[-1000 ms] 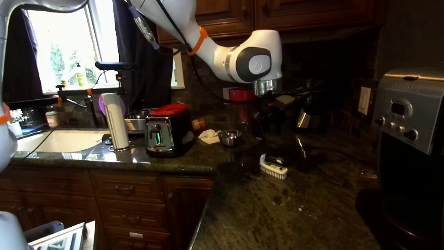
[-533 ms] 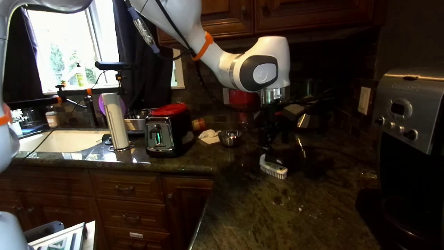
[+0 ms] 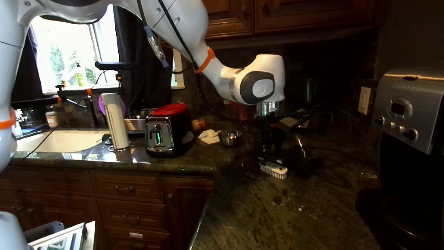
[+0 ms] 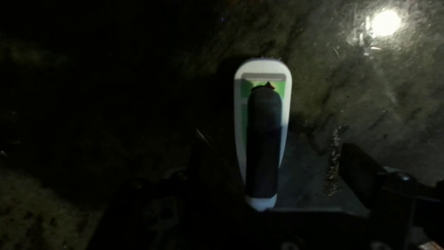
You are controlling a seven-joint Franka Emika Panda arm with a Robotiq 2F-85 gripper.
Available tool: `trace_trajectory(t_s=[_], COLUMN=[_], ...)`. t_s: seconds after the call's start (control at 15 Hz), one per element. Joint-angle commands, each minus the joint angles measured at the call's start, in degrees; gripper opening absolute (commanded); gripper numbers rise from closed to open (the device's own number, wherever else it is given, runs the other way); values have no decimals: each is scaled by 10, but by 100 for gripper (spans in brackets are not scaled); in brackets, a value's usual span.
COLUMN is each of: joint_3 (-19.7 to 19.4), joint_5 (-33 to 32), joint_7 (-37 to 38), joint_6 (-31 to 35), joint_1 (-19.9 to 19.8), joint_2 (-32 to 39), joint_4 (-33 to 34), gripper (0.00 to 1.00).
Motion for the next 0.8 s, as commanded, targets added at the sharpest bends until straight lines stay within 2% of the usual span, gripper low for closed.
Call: trace_trajectory(t_s=[0.0,0.07,0.6,0.67,0.73], joint_3=[-13,-15,-30,-30,-27], joint_5=[-35,-45,-110,-112,-109], joint_7=[28,35,88,89,82], joint_6=[-1,-1,-36,-43,-47], joint_1=[19,22,37,35,32], joint_2=[28,30,40,41,37], joint_4=[35,40,67,68,67], gripper=[74,69,5,1,6])
